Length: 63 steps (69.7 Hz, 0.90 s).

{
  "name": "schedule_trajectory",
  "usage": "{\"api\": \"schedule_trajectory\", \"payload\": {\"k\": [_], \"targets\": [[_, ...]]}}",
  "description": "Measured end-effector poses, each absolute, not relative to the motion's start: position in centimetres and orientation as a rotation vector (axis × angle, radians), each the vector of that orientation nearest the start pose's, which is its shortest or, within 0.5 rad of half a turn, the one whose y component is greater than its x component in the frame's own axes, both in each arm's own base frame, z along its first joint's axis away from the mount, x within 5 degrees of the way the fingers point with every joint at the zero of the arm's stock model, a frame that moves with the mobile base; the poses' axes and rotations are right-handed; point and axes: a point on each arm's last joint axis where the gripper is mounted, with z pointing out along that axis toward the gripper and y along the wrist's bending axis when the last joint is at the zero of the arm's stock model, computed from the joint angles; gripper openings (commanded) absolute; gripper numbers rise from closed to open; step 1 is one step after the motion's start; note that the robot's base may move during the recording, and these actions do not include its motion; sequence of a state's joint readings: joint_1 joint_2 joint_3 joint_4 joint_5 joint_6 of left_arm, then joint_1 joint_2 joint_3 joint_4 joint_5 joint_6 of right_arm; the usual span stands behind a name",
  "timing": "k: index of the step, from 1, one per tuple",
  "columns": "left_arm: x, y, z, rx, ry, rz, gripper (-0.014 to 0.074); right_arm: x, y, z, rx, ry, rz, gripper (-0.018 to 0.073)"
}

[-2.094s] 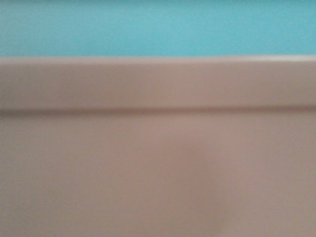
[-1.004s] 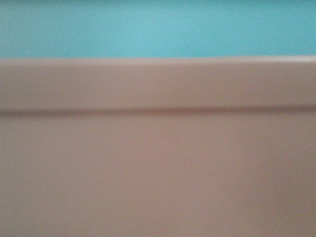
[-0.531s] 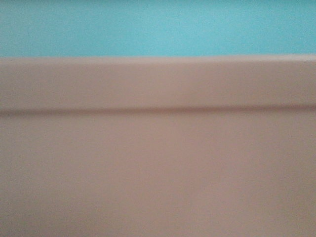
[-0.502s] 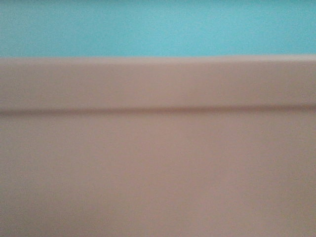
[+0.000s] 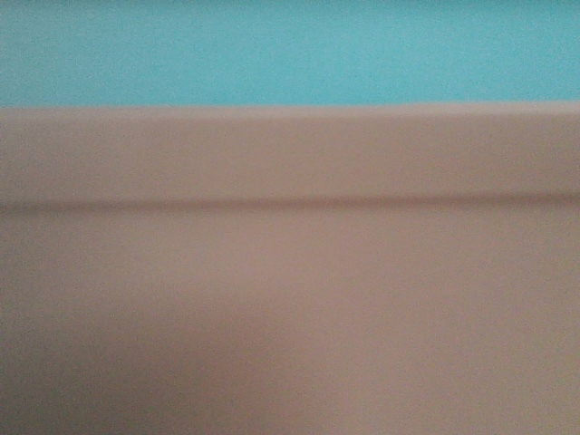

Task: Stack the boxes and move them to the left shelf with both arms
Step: 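Keep gripping both bin rims while the base approaches the shelf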

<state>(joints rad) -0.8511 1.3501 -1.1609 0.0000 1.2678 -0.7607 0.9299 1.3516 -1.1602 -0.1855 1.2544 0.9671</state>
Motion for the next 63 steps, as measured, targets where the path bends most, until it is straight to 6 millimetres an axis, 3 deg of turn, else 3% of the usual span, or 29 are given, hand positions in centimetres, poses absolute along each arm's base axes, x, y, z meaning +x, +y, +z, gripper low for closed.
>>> {"api": "schedule_trajectory", "payload": {"k": [63], "targets": [[16.19, -18.47, 31.42, 0.135, 2.992, -0.218, -0.0006, 16.09, 18.84, 31.54, -0.004, 2.866, 0.091, 0.0053]]}}
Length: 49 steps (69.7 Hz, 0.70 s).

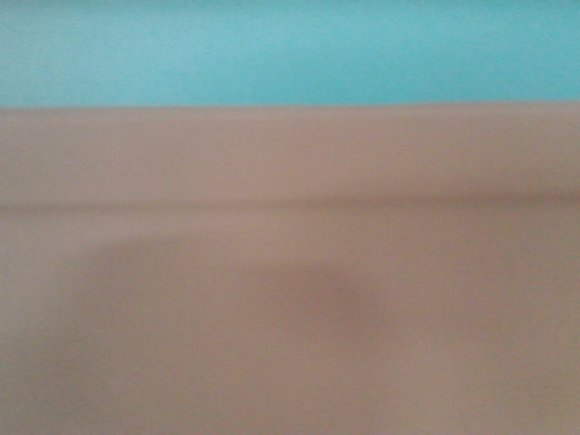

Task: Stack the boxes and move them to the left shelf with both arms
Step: 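Keep gripping both bin rims while the base approaches the shelf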

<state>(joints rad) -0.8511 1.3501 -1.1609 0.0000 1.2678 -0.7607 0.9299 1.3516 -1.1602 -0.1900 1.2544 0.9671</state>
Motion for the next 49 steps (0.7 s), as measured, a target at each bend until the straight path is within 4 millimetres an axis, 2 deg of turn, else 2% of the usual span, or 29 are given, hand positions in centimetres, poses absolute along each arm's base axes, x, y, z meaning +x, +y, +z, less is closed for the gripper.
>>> {"api": "schedule_trajectory", "payload": {"k": [49], "targets": [[16.08, -18.54, 31.37, 0.129, 3.003, -0.232, -0.0006, 16.10, 18.83, 31.54, -0.005, 2.864, 0.090, 0.0053]]}}
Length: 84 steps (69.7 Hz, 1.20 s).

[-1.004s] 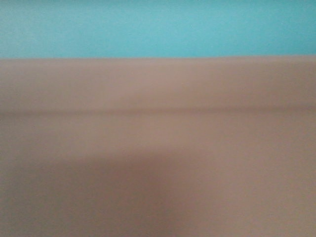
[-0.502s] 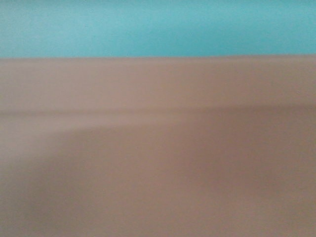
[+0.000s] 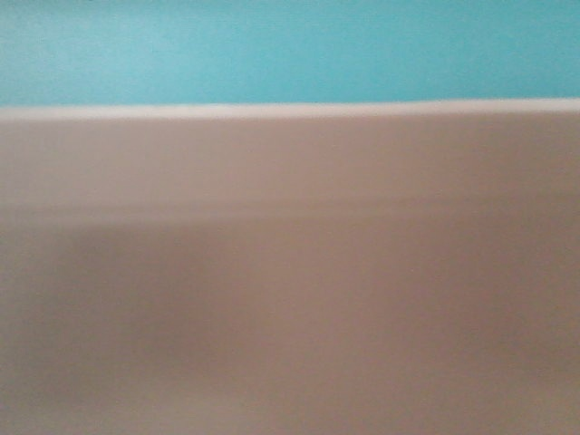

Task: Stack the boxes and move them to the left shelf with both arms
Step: 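Keep gripping both bin rims while the base approaches the shelf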

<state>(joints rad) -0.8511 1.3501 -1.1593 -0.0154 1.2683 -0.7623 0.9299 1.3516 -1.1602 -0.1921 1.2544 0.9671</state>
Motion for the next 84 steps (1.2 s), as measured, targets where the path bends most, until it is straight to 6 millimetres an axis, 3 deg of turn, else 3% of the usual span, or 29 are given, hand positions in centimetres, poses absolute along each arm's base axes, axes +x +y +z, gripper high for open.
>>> {"api": "schedule_trajectory", "payload": {"k": [84], "targets": [[16.05, -18.57, 31.37, 0.128, 3.006, -0.237, -0.0006, 16.13, 18.81, 31.55, -0.006, 2.861, 0.086, 0.0053]]}}
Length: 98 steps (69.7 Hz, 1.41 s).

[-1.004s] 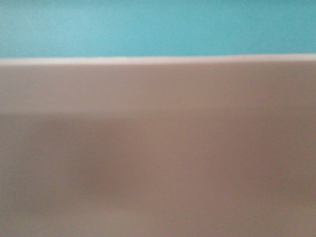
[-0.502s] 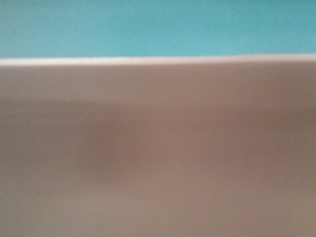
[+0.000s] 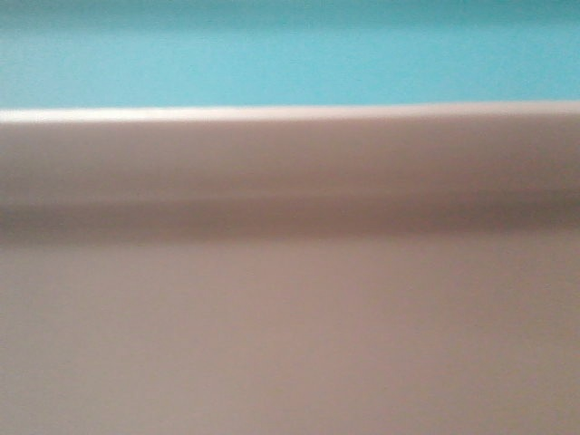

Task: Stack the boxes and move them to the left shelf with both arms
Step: 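Keep gripping both bin rims while the base approaches the shelf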

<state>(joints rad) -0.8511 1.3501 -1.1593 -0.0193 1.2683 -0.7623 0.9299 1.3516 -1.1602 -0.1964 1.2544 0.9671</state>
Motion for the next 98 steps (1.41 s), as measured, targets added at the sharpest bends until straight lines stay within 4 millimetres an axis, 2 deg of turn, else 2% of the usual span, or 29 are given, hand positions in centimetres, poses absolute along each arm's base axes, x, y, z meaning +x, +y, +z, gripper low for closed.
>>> {"api": "schedule_trajectory", "payload": {"k": [98], "targets": [[16.05, -18.57, 31.37, 0.127, 3.006, -0.237, -0.0006, 16.15, 18.80, 31.55, -0.007, 2.859, 0.084, 0.0053]]}}
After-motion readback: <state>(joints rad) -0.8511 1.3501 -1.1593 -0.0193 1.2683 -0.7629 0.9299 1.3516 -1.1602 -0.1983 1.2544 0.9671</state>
